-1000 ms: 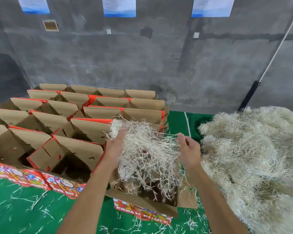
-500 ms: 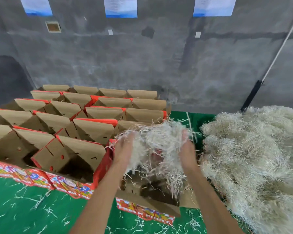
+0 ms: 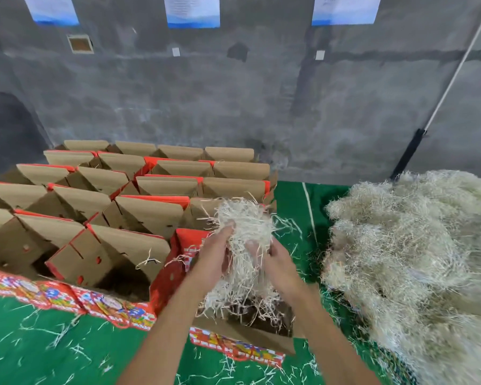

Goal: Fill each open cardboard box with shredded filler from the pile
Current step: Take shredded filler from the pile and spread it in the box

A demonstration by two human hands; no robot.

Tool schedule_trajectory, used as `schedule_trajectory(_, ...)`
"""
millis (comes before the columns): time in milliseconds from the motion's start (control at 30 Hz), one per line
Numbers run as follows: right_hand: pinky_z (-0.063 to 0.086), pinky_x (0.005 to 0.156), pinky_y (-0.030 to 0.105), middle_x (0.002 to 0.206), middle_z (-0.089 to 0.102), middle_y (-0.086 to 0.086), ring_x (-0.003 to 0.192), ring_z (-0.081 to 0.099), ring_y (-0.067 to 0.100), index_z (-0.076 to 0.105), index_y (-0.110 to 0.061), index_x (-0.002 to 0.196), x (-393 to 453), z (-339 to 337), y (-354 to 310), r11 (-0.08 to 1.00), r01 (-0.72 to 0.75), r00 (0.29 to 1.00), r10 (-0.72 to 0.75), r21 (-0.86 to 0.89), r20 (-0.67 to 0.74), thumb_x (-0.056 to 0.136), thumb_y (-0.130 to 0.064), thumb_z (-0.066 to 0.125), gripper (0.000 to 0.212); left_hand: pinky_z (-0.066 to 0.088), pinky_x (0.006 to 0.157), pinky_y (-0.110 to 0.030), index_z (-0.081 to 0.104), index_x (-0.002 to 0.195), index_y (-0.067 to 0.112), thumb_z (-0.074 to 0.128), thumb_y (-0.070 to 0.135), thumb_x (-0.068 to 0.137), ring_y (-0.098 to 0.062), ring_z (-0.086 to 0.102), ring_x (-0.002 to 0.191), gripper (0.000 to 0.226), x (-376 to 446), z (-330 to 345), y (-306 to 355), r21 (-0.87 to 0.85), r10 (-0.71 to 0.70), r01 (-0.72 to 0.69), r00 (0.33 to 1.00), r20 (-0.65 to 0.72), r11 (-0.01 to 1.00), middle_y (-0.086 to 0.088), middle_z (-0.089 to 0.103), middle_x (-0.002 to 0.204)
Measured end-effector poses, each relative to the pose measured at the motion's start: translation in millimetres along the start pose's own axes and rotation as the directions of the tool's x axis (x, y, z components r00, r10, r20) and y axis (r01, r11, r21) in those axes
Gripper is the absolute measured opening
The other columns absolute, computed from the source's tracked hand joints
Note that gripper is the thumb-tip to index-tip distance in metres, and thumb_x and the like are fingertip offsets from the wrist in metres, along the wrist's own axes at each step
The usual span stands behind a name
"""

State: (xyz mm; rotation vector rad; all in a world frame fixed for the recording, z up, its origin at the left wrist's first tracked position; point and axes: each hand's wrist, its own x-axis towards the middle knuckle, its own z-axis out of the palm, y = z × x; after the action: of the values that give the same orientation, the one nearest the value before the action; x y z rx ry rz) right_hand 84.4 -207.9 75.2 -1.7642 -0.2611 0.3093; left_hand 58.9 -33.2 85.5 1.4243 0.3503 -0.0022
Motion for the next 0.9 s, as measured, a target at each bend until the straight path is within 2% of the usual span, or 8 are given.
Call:
schedule_trajectory(100, 0.046, 0.048, 0.038, 0.069, 0.067, 0.001, 0.058, 0.051, 0.021, 0.072, -0.034, 0.091, -5, -9, -3, 0.992, -0.015, 0.999, 0.021, 0.129, -0.047, 0.083, -0.036, 0.074, 0.009, 0.040, 0.054, -0.026, 0.064, 0.074, 0.023, 0.077, 0.074, 0.055, -0.009, 0.051, 0.054, 0.056, 1, -6, 1, 0.192, 0.186, -0.165, 0.978, -0.097, 0.967, 0.003, 0.056, 0.064)
schedule_trajectory(200, 0.029, 0.056, 0.028, 0.075, 0.058, 0.019, 0.063, 0.059, 0.029, 0.069, -0.024, 0.086, -3, -41, 3, 0.961, -0.022, 0.940, 0.115, 0.277, -0.322, 0.075, -0.041, 0.080, 0.024, 0.041, 0.047, -0.024, 0.069, 0.088, 0.022, 0.084, 0.065, 0.060, -0.014, 0.054, 0.052, 0.054, 5, -47, 9, -0.039, 0.124, -0.135, 0.968, -0.218, 0.990, -0.007, 0.062, 0.065)
schedule_trajectory(300, 0.032, 0.058, 0.043, 0.102, 0.057, 0.024, 0.079, 0.059, 0.045, 0.063, -0.019, 0.115, -3, -31, 2, 0.924, -0.103, 0.947, 0.204, 0.368, -0.247, 0.086, -0.050, 0.065, 0.043, 0.051, 0.092, -0.038, 0.052, 0.138, 0.024, 0.083, 0.064, 0.064, -0.012, 0.068, 0.100, 0.090, 5, -48, -7, -0.055, 0.061, -0.065, 0.995, -0.075, 0.996, -0.005, 0.067, 0.121)
schedule_trajectory(400, 0.039, 0.104, 0.069, 0.135, 0.058, 0.017, 0.120, 0.051, 0.051, 0.052, -0.033, 0.139, -3, 4, 8, 0.935, -0.186, 0.982, 0.188, 0.303, 0.022, 0.093, -0.061, 0.053, 0.054, 0.037, 0.113, -0.044, 0.024, 0.153, 0.027, 0.085, 0.063, 0.062, -0.012, 0.044, 0.135, 0.115, 0, -6, -29, 0.083, 0.031, -0.033, 0.999, 0.019, 0.996, 0.012, 0.039, 0.149)
schedule_trajectory(500, 0.059, 0.087, 0.041, 0.114, 0.070, 0.000, 0.096, 0.069, 0.015, 0.062, -0.023, 0.121, -8, -2, 15, 0.996, -0.083, 0.993, 0.086, 0.039, -0.077, 0.094, -0.031, 0.060, 0.028, 0.055, 0.082, -0.019, 0.055, 0.134, 0.019, 0.088, 0.043, 0.064, -0.003, 0.066, 0.107, 0.081, 0, -12, -27, 0.170, 0.234, -0.217, 0.969, -0.085, 0.961, 0.017, 0.066, 0.123)
schedule_trajectory(667, 0.059, 0.087, 0.039, 0.121, 0.068, 0.008, 0.099, 0.065, 0.016, 0.063, -0.017, 0.122, -3, -46, 40, 0.932, -0.059, 0.935, 0.177, 0.358, -0.306, 0.098, -0.036, 0.059, 0.030, 0.051, 0.059, -0.023, 0.069, 0.094, 0.030, 0.086, 0.034, 0.069, -0.010, 0.067, 0.072, 0.030, -9, -75, -10, -0.008, 0.205, -0.211, 0.955, -0.214, 0.977, 0.006, 0.073, 0.094)
schedule_trajectory(767, 0.054, 0.097, 0.040, 0.128, 0.063, 0.004, 0.106, 0.064, 0.008, 0.048, -0.022, 0.139, -4, -8, 54, 0.981, -0.144, 0.988, 0.150, 0.130, -0.035, 0.103, -0.035, 0.046, 0.039, 0.052, 0.076, -0.029, 0.064, 0.107, 0.039, 0.079, 0.071, 0.062, 0.001, 0.063, 0.084, 0.057, -20, -42, -24, 0.119, 0.059, -0.052, 0.996, -0.062, 0.992, 0.021, 0.065, 0.101)
schedule_trajectory(900, 0.059, 0.075, 0.026, 0.105, 0.074, -0.004, 0.090, 0.072, 0.006, 0.060, -0.022, 0.124, -7, 23, 69, 0.978, -0.209, 0.963, 0.206, -0.004, 0.173, 0.089, -0.022, 0.068, 0.036, 0.045, 0.065, -0.024, 0.050, 0.053, 0.013, 0.072, 0.071, 0.073, -0.017, 0.043, 0.047, 0.065, -32, -19, -38, 0.173, 0.257, -0.242, 0.964, -0.070, 0.955, -0.001, 0.045, 0.051)
